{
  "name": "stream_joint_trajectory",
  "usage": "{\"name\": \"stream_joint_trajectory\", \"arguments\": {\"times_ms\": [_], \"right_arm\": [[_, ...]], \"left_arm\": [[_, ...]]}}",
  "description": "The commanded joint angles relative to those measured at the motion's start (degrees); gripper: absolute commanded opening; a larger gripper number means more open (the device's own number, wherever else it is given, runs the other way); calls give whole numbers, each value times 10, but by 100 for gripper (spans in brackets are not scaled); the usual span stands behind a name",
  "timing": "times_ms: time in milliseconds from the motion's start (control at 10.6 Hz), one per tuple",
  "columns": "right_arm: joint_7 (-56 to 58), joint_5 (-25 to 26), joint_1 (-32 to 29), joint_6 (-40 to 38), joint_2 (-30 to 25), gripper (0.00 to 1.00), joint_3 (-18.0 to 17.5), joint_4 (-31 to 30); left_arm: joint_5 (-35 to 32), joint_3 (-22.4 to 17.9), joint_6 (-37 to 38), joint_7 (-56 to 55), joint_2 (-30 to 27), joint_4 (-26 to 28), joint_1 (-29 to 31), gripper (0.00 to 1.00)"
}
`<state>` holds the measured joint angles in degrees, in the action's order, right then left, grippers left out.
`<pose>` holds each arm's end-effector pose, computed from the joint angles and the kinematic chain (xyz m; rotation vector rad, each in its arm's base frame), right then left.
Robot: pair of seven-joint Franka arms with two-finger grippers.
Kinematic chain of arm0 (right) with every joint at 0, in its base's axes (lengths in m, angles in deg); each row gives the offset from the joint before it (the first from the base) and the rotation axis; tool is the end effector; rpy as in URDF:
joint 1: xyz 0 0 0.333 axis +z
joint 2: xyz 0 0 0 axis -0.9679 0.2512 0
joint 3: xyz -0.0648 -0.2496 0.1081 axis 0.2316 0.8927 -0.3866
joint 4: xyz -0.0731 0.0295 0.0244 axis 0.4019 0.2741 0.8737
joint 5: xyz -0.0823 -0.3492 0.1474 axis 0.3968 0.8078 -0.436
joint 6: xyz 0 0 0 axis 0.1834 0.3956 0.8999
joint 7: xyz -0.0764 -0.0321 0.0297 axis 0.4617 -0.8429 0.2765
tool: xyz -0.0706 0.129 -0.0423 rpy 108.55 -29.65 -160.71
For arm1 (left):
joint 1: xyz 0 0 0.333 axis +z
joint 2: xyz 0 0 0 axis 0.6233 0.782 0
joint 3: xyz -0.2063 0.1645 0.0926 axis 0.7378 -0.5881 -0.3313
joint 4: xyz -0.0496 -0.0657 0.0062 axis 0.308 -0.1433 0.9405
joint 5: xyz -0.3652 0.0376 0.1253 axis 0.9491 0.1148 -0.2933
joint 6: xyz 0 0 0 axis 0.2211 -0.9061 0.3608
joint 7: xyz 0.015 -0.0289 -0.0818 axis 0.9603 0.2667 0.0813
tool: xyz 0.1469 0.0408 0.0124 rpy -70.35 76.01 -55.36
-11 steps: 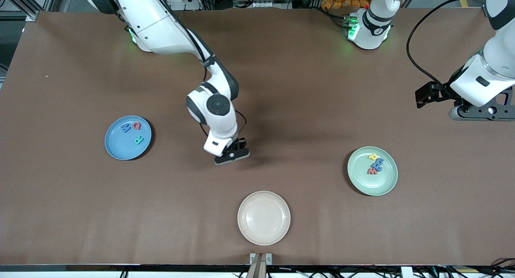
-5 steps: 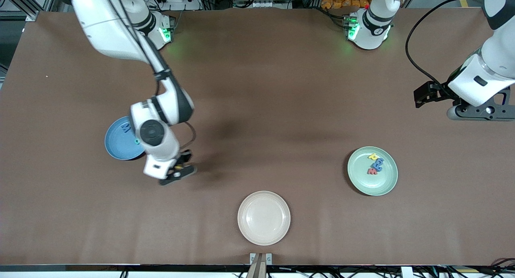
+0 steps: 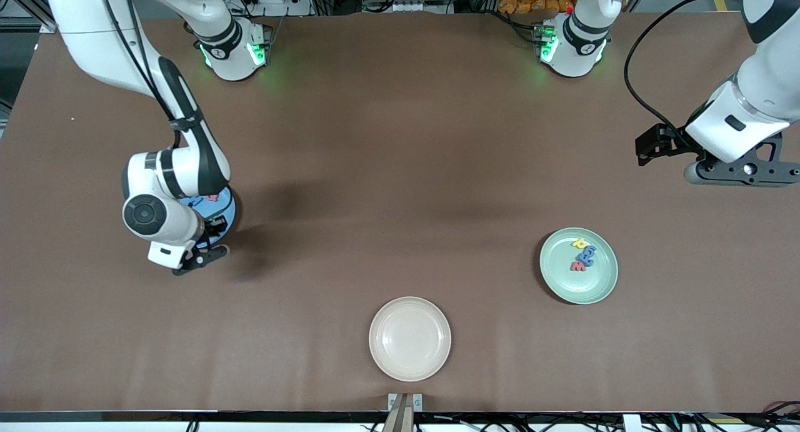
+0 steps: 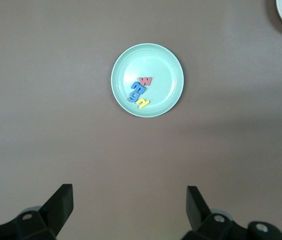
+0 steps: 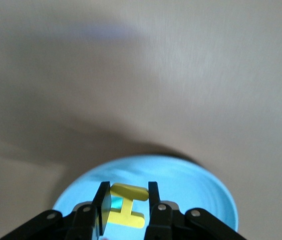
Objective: Sort uppercase to blue plate, lowercase to green plate
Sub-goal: 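Carry the yellow H to the blue plate and release it with the right gripper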
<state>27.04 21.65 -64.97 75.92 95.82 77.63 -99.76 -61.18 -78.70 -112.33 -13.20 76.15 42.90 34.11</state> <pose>0.5714 0.0307 0.1403 2.9236 0.6812 -0.3254 0.5627 -0.0985 0.5197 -3.0784 0.1608 0.0545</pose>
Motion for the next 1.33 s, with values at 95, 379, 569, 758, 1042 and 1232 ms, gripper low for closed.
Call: {"name": "stream_joint_trajectory", "arguments": {"times_ms": [95, 379, 569, 758, 1042, 1232], "right_arm": [[32, -51, -13, 8, -33, 37, -6, -62], [30, -63, -15, 8, -33, 87, -6, -53], [24, -62, -15, -17, -53, 89, -5, -30], [-11, -62, -28, -94, -84, 89, -4, 29], [-84, -62, -34, -176, -161, 100, -4, 75], [-115, -59, -41, -214, -198, 100, -5, 104]], "left_arm": [[-7, 3, 12, -2, -7, -2, 1, 100], [-7, 3, 14, -2, -7, -2, 1, 100], [-6, 3, 15, -2, -7, -2, 1, 100], [-6, 3, 14, -2, -7, -2, 1, 100], [-6, 3, 14, -2, -7, -2, 1, 100], [-7, 3, 15, -2, -7, -2, 1, 100]]}}
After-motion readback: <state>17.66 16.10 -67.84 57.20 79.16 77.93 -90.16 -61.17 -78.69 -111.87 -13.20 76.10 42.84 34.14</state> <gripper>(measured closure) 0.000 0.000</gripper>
